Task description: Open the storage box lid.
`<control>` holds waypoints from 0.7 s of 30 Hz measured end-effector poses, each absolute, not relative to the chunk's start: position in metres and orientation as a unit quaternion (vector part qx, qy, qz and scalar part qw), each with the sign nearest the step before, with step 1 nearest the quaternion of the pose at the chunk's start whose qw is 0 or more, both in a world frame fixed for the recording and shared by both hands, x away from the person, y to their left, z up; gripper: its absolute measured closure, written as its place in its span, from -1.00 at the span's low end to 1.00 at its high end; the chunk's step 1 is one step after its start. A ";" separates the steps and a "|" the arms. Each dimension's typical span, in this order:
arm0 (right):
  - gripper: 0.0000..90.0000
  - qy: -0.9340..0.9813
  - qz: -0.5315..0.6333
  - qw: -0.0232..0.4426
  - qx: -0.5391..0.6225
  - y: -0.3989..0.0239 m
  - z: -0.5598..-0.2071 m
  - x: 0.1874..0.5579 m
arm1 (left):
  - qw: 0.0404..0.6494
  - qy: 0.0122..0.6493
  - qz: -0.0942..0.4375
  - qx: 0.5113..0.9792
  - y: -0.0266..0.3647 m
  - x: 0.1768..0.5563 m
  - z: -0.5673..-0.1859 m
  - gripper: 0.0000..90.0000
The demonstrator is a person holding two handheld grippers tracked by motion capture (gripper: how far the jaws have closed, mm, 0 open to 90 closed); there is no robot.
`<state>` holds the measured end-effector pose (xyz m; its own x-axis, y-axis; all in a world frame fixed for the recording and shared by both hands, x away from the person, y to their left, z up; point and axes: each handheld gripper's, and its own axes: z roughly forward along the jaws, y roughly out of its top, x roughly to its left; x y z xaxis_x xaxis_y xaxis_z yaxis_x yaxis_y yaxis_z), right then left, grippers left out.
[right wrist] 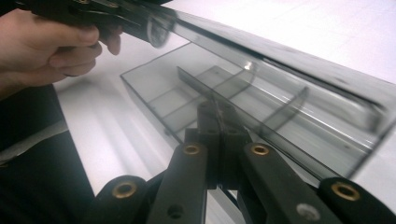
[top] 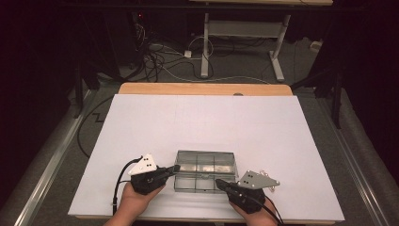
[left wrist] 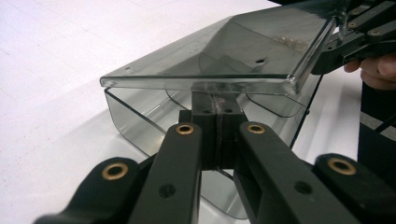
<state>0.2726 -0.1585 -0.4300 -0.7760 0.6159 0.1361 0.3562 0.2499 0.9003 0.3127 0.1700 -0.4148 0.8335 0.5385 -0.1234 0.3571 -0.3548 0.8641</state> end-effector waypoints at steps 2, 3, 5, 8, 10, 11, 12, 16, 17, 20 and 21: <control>1.00 0.779 0.526 0.127 0.318 -0.163 -0.431 0.273 | 0.502 0.271 0.092 0.816 0.170 0.314 -0.414 0.95; 1.00 0.778 0.525 0.128 0.321 -0.165 -0.431 0.272 | 0.503 0.271 0.091 0.816 0.171 0.315 -0.413 0.95; 1.00 0.774 0.525 0.132 0.328 -0.170 -0.431 0.272 | 0.505 0.270 0.092 0.815 0.170 0.316 -0.413 0.95; 1.00 0.771 0.524 0.140 0.334 -0.177 -0.432 0.271 | 0.506 0.271 0.090 0.814 0.170 0.319 -0.413 0.95; 1.00 0.769 0.522 0.144 0.339 -0.180 -0.432 0.271 | 0.505 0.271 0.090 0.814 0.170 0.320 -0.413 0.95; 1.00 0.768 0.522 0.146 0.342 -0.182 -0.432 0.270 | 0.505 0.271 0.090 0.815 0.169 0.320 -0.413 0.95; 1.00 0.767 0.522 0.147 0.343 -0.184 -0.432 0.271 | 0.506 0.271 0.090 0.814 0.169 0.321 -0.413 0.95; 1.00 0.763 0.519 0.155 0.352 -0.192 -0.432 0.271 | 0.506 0.270 0.090 0.814 0.169 0.322 -0.413 0.95; 1.00 0.763 0.518 0.157 0.354 -0.193 -0.432 0.271 | 0.505 0.270 0.090 0.815 0.169 0.322 -0.413 0.95; 1.00 0.760 0.517 0.161 0.360 -0.198 -0.432 0.272 | 0.504 0.270 0.091 0.815 0.169 0.321 -0.413 0.95; 1.00 0.759 0.516 0.162 0.362 -0.200 -0.432 0.273 | 0.503 0.270 0.091 0.816 0.169 0.321 -0.413 0.95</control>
<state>0.2726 -0.2000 -0.4324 -0.6855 0.7169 0.1267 0.3815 0.2055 0.9012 0.3212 0.1692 -0.4132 0.8378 0.5321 -0.1223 0.3479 -0.3476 0.8707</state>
